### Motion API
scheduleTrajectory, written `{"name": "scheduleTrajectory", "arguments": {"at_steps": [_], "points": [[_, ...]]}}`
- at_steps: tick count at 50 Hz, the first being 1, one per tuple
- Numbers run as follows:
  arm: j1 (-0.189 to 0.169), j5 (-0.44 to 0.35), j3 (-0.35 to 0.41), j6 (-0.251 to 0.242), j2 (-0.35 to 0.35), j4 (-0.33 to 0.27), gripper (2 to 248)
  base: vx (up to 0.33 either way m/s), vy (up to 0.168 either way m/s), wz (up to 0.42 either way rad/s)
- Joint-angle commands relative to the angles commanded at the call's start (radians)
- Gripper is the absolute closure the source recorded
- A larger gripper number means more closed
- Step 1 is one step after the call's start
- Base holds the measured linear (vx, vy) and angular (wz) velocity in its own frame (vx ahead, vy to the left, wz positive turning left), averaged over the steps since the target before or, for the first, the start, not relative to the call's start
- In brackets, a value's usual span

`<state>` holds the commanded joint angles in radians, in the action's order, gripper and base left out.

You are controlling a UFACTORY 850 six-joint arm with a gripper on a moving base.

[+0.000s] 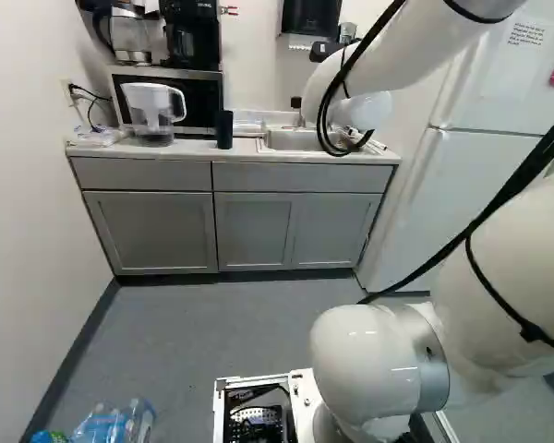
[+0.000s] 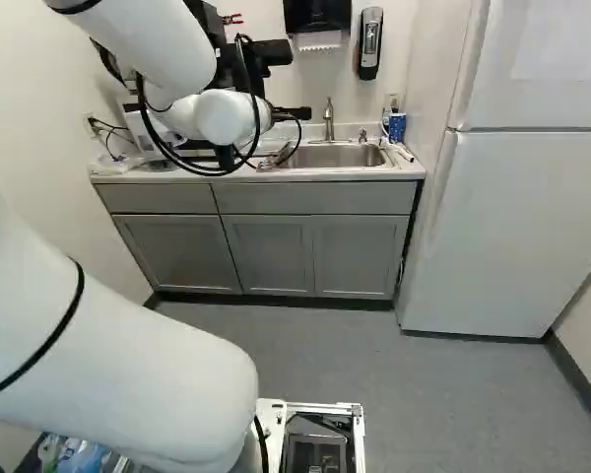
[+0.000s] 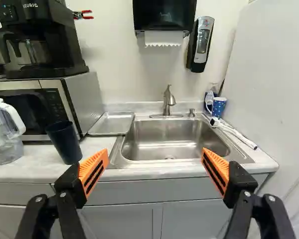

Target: Rinse the cup and place it in the tray

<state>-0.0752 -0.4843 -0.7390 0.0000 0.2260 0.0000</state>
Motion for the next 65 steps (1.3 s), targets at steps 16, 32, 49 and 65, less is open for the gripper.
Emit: {"name": "scheduleTrajectory", "arguments": {"at_steps": [16,32,49,65], "points": [[0.001,0.028,-0.039,0.0,-0.006,0.0,3,0.0,0.0,0.0],[0.002,0.039,-0.078,0.0,-0.013,0.0,3,0.0,0.0,0.0],[0.002,0.039,-0.078,0.0,-0.013,0.0,3,0.0,0.0,0.0],[0.002,0.039,-0.078,0.0,-0.013,0.0,3,0.0,0.0,0.0]]}}
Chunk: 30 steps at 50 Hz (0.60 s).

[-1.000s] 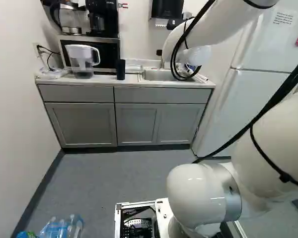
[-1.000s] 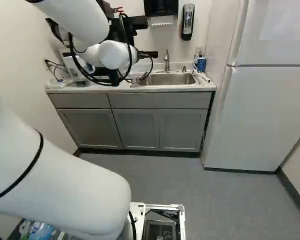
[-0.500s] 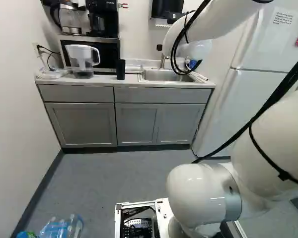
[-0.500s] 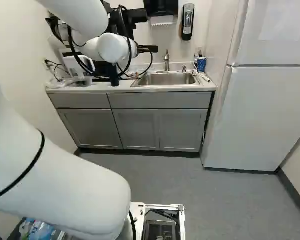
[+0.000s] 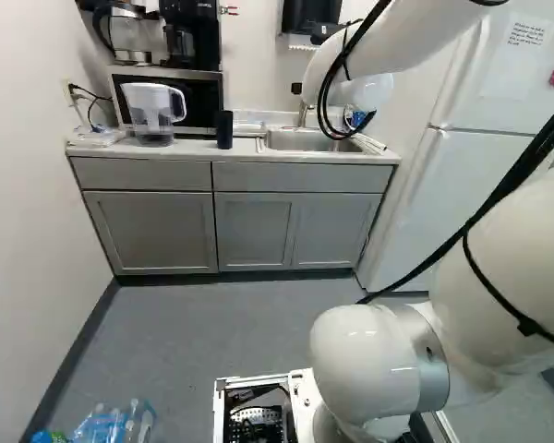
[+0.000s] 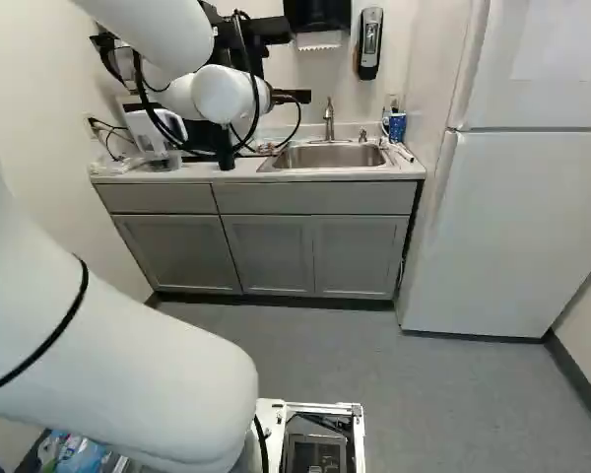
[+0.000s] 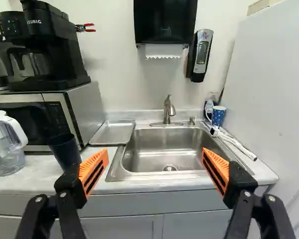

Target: Rinse the cup and place it in the tray

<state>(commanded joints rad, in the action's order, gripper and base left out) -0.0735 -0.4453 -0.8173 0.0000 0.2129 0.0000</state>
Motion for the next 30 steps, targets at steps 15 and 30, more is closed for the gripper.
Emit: {"name": "scheduleTrajectory", "arguments": {"at_steps": [15,30], "points": [[0.0,0.0,0.0,0.0,0.0,0.0,3,0.055,-0.035,0.002],[0.0,0.0,0.0,0.0,0.0,0.0,3,0.092,-0.068,0.003]]}}
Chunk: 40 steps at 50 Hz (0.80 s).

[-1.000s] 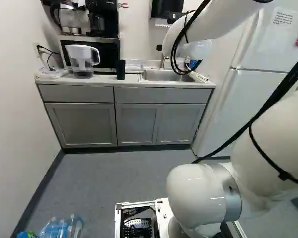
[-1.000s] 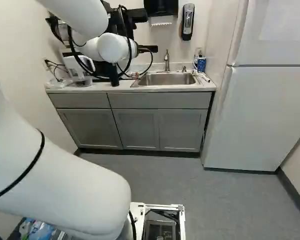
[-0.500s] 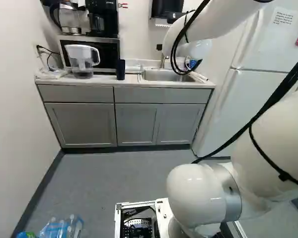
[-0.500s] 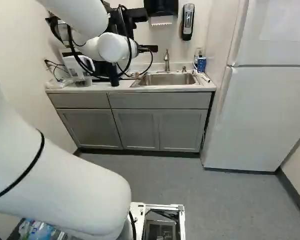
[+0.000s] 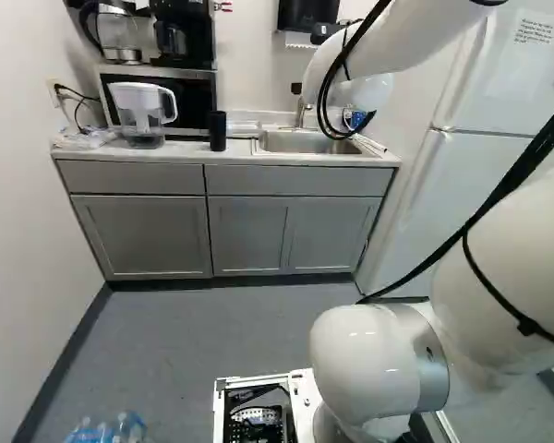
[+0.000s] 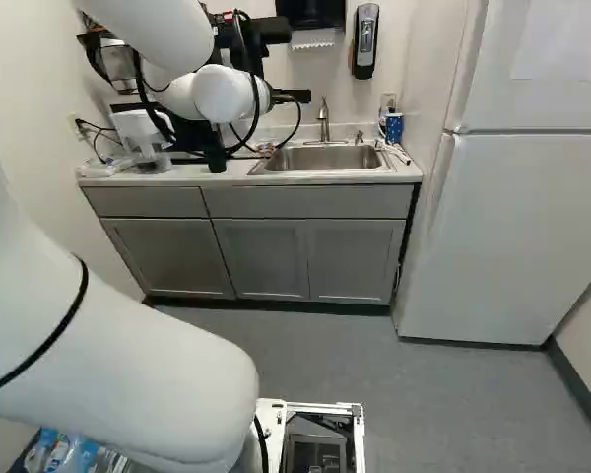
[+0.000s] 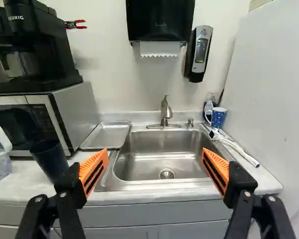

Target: Rinse the cup and place it in the tray

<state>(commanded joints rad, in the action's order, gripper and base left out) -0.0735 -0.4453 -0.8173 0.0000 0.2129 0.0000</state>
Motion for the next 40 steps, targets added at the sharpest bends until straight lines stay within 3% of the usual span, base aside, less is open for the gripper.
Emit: {"name": "scheduleTrajectory", "arguments": {"at_steps": [40], "points": [[0.0,0.0,0.0,0.0,0.0,0.0,3,0.094,-0.077,0.003]]}}
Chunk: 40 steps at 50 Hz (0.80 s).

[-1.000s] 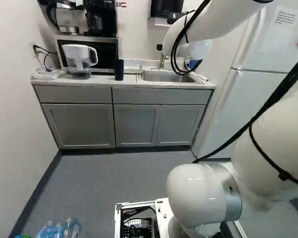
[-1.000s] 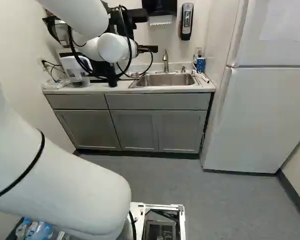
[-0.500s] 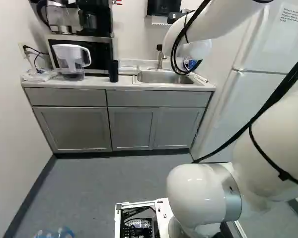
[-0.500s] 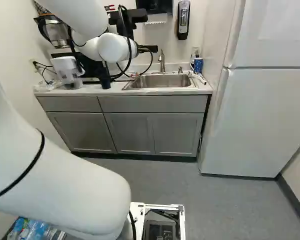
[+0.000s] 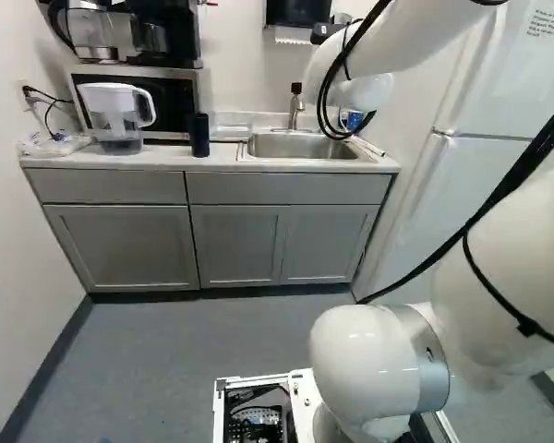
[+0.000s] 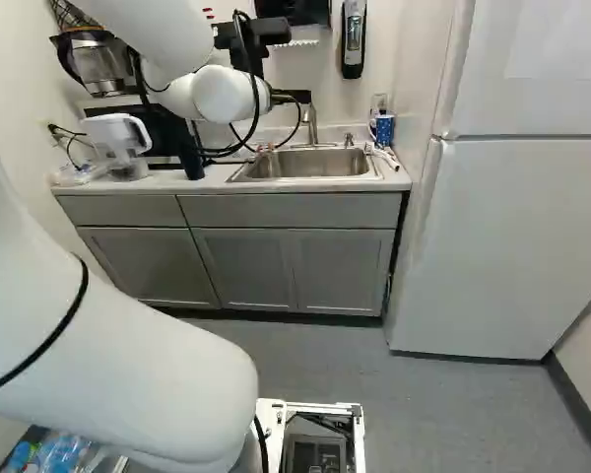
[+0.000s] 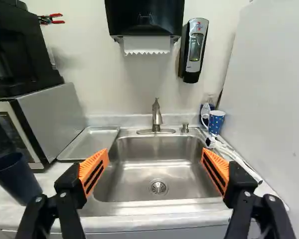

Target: Rinse the cup and place it in the tray

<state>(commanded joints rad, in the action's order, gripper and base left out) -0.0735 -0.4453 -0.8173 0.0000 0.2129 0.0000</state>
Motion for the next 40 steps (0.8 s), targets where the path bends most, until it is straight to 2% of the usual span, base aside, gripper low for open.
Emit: {"name": "scheduleTrajectory", "arguments": {"at_steps": [11,40], "points": [[0.0,0.0,0.0,0.0,0.0,0.0,3,0.096,-0.075,0.075],[0.0,0.0,0.0,0.0,0.0,0.0,3,0.099,-0.055,0.2]]}}
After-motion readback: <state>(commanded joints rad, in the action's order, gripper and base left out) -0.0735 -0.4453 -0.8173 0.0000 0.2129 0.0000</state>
